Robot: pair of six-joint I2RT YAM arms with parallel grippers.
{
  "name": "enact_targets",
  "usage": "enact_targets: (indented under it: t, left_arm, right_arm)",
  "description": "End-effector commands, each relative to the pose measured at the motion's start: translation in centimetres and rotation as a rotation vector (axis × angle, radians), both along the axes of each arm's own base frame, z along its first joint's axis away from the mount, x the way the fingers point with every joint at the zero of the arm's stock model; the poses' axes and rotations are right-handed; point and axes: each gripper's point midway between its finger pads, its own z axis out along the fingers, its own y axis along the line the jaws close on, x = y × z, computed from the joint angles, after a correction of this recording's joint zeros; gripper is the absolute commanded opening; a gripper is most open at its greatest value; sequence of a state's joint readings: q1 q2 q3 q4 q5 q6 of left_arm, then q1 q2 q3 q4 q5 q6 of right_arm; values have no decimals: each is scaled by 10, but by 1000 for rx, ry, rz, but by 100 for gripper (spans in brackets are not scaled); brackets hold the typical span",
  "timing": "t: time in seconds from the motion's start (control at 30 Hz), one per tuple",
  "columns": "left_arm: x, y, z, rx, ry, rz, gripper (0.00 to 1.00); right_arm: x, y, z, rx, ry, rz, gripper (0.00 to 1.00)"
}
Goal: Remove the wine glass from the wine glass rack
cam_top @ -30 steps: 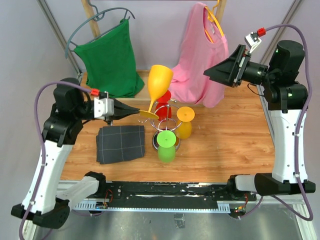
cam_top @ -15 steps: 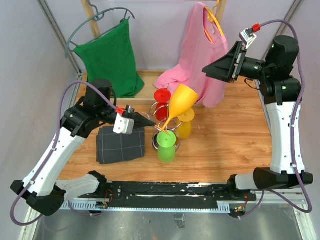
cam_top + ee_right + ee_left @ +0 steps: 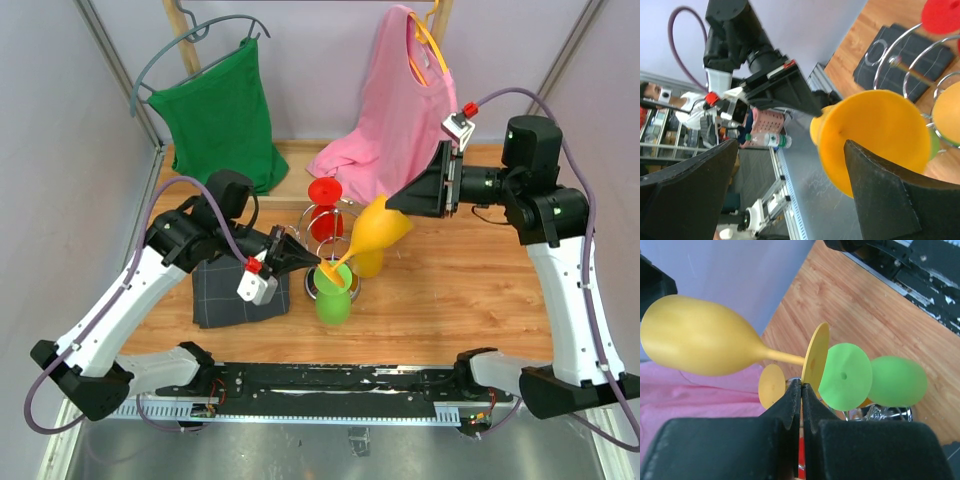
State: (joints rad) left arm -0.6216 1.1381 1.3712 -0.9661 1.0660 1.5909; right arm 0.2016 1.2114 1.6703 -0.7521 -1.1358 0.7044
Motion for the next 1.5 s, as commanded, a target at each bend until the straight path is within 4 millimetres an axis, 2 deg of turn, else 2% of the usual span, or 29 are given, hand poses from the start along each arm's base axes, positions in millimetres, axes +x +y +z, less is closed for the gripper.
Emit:
enact_targets:
  t: [0.0,0.13,0.37,0.43,0.5,0.6,0.63,0.67,0.7,0.77,0.87,0.93,1.07,1.13,1.23,1.33,1.4,1.47]
  left_arm:
    - [-6,-5,-17,6,-160,-111,0]
    - [-5,-10,-19,7,-213,-143,0]
    - [-5,-13,-12,-1,-273,-157,0]
    - [-5,-12,-10,-2,-284,-156,0]
    - [-6,-10,-11,-3,-293,-156,0]
    - [-9,-7,-12,-1,-310,-156,0]
    - [-10,-6,-12,-2,-318,-156,0]
    - [-11,-5,-12,-2,-326,-156,0]
    - [-12,-4,-11,-5,-338,-155,1]
    - [-13,-3,-4,-17,-354,-152,18]
    - [-13,-2,17,-39,-352,-126,47]
    - [-8,-4,37,-68,-328,-75,62]
    - [6,-9,93,-207,-259,73,66]
    - [18,-12,127,-318,-230,162,68]
    - [41,-9,172,-467,-42,349,74]
    - [73,4,211,-625,156,572,80]
    - [91,18,223,-704,271,706,83]
    - [105,38,224,-768,376,811,84]
  right_arm:
    - [-31,5,-12,-67,26,48,88]
    - [-45,10,-15,-110,49,86,86]
    - [-68,16,-51,-246,115,142,77]
    - [-71,16,-58,-262,124,146,67]
    - [-73,15,-64,-271,137,146,51]
    - [-75,14,-67,-276,140,142,22]
    - [-75,14,-68,-279,143,140,9]
    - [-75,13,-68,-280,142,135,2]
    - [-75,12,-68,-279,138,131,1]
    - [-76,12,-63,-273,120,123,1]
    - [-77,10,-52,-259,80,103,1]
    - [-77,7,-43,-255,44,82,1]
    - [-66,-1,-15,-248,-71,-7,1]
    - [-51,-9,0,-256,-133,-94,1]
    - [-27,-27,23,-272,-219,-257,1]
    - [-3,-56,36,-322,-282,-454,1]
    - [14,-85,35,-396,-299,-606,1]
    - [25,-117,29,-494,-306,-749,1]
